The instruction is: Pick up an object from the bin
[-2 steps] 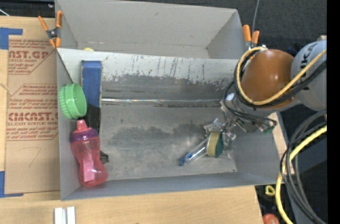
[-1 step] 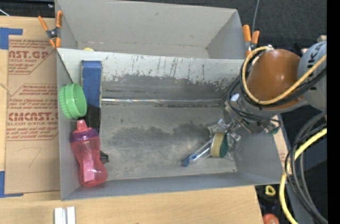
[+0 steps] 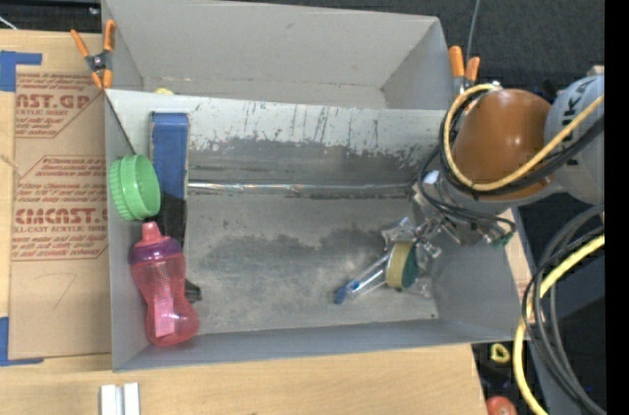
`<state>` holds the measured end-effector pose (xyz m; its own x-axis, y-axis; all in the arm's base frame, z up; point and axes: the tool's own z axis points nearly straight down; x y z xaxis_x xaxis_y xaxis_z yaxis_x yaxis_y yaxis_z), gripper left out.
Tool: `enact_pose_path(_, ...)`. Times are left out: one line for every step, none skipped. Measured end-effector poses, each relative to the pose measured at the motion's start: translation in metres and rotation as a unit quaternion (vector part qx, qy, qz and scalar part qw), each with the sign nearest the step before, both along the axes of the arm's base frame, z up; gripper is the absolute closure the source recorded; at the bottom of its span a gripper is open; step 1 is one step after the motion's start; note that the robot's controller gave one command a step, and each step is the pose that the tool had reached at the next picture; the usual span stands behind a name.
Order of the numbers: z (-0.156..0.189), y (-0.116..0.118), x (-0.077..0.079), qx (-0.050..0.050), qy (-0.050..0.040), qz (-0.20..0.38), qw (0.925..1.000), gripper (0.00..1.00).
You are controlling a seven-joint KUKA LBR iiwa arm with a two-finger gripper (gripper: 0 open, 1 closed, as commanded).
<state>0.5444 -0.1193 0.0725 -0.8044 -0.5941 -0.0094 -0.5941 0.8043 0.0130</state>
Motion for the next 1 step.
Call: enact_pose_path(0.0091,0.0019,-0.0004,0.000,0.0009,0.006,1.0000,1.00)
